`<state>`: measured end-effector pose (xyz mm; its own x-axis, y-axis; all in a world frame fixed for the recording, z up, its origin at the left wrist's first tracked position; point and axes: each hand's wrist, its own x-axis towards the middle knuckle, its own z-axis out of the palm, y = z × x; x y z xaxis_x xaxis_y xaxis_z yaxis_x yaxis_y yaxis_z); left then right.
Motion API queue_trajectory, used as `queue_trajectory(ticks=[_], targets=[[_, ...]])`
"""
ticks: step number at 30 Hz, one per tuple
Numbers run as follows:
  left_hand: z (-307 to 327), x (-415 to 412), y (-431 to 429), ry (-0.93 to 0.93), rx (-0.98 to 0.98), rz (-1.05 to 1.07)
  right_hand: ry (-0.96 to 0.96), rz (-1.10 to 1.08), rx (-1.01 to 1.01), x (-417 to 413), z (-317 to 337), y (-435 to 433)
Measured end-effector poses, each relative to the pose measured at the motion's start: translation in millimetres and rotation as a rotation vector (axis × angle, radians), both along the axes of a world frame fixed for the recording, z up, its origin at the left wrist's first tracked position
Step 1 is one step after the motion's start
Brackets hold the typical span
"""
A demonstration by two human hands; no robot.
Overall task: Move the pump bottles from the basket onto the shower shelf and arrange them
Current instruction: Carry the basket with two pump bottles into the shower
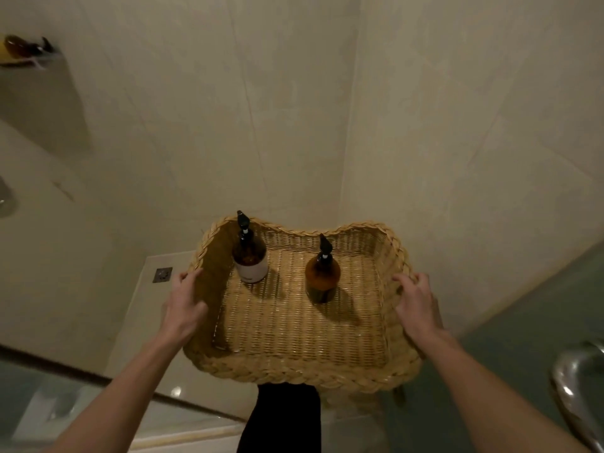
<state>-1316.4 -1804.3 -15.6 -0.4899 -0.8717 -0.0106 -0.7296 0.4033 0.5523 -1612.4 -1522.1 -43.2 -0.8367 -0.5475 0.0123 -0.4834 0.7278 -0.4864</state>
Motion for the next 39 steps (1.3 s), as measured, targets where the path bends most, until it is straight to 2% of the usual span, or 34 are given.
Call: queue_trajectory(ticks=[10,24,31,39], targets=[[9.6,-61.8,-73.9,0.068,-0.001,0.069,0.027,0.046,-0.039,-69.5,8.8,-93.6],[-10.5,-164.2,-244.5,0.062,0.008,0.22,0.002,0.201,-0.032,-209.1,9.7,-308.2],[-4.3,-169.5,-297.7,0.049,0.006,0.321,-0.032,0.318,-0.01,-240.6,17.0,-405.9],[-10.3,-151.4,-325.4,0.024,0.029,0.539,-0.077,0.517,-0.019,-247.1,16.3,-509.2]])
